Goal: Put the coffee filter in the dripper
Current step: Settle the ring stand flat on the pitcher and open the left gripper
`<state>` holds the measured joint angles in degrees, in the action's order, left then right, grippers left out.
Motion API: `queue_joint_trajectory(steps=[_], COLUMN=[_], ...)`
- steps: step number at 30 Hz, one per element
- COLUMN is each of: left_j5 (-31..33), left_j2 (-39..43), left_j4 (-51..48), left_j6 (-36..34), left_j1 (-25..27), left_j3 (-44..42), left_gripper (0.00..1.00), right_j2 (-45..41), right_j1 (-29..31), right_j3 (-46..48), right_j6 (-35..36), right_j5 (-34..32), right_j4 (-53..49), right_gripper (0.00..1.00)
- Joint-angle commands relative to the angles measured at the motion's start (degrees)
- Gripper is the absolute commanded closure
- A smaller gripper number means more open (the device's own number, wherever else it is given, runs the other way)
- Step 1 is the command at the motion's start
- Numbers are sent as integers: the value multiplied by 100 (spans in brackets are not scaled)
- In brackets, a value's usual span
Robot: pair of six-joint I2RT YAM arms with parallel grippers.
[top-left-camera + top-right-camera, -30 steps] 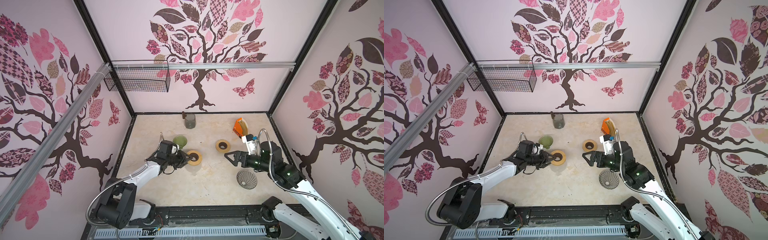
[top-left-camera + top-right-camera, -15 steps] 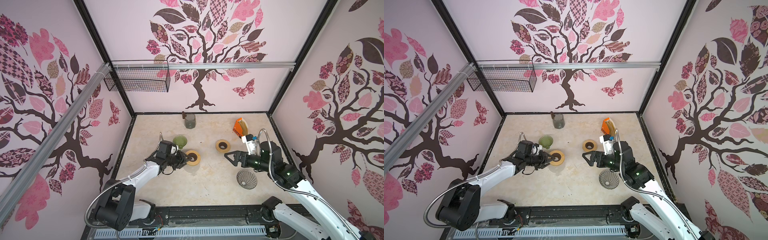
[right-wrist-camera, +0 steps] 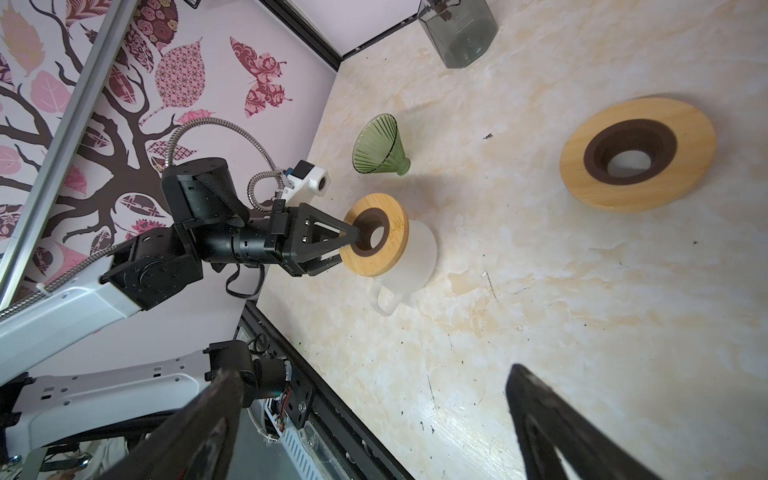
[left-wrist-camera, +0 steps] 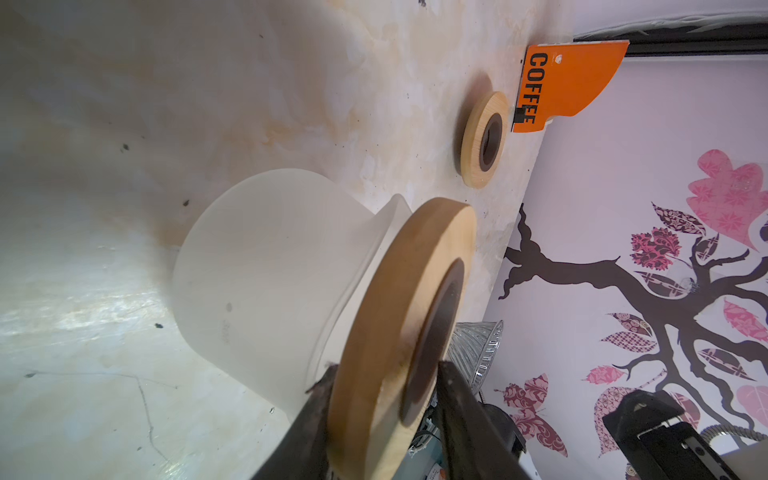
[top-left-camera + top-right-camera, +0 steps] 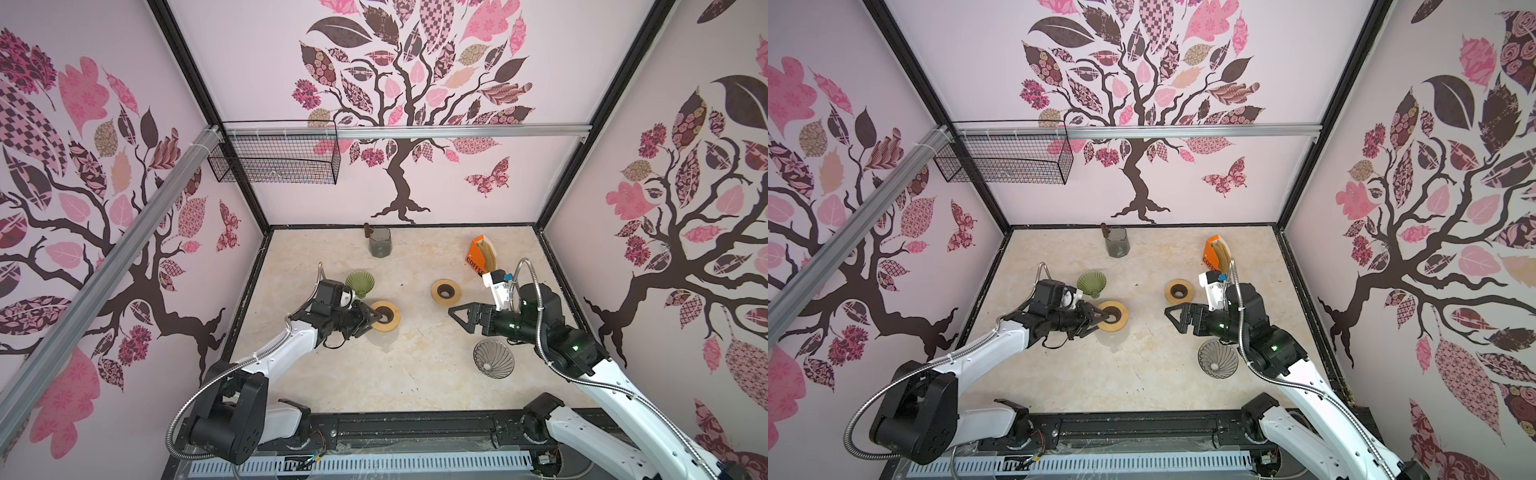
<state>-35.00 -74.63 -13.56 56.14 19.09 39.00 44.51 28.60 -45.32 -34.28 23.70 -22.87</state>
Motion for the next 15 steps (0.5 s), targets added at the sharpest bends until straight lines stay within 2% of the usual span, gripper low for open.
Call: queue_joint_trajectory(steps=[1, 15], left_j5=[117, 235], left_j2=[128, 274], left_j4=[-253, -685], left_j6=[-191, -336], left_j1=[-53, -176], left_j3=[306, 357], left_gripper=[60, 59], right_j2=[-21, -21], right_j1=[30, 31], right_j3=[-14, -16], right_j6=[98, 97], right_j5=[-24, -15], right_j4=[116, 125], right_gripper=[0, 0])
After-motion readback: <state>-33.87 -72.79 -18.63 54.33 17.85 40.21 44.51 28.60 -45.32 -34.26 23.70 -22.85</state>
